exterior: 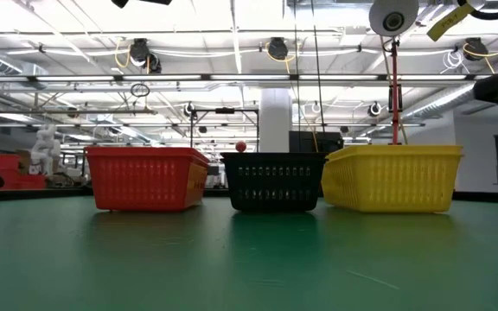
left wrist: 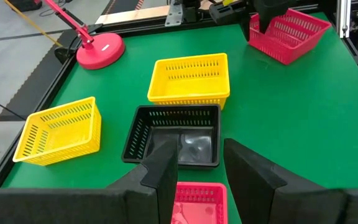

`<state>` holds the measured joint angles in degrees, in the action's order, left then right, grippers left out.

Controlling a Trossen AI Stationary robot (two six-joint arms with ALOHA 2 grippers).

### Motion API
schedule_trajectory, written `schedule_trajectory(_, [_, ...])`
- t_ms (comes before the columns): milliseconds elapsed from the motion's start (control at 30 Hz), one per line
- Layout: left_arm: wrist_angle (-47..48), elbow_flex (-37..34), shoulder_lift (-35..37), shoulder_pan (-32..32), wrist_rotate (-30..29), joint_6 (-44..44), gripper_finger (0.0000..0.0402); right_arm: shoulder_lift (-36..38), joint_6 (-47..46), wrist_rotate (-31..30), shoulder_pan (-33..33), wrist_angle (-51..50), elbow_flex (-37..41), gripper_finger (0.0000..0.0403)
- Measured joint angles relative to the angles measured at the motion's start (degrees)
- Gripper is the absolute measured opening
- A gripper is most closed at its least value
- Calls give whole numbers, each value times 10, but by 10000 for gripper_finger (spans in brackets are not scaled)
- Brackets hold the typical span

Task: Stack baskets by color
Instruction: Stack the bottom red bin on top of the top red bin

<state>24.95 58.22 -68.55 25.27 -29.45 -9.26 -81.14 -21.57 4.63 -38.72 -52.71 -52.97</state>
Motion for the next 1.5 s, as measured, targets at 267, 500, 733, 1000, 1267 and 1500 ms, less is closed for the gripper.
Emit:
schedule_trajectory(267, [0,0,0,0,0,0,131,0,-2,16,0,2,0,84])
schedule_trajectory(500, [-6,0,0,0,0,0,131,0,-6,16,0,2,0,44])
schedule_trajectory(733, [-15,0,0,0,0,1,131,0,-17,18,0,2,0,13])
schedule_trajectory(1000, [-15,0,0,0,0,0,131,0,-45,31,0,2,0,11])
schedule_trajectory(1267, [-17,0,0,0,0,0,131,0,-106,30,2,2,-20,10])
schedule_trajectory(1500, [-17,0,0,0,0,0,131,0,-259,14,32,-19,-68,10])
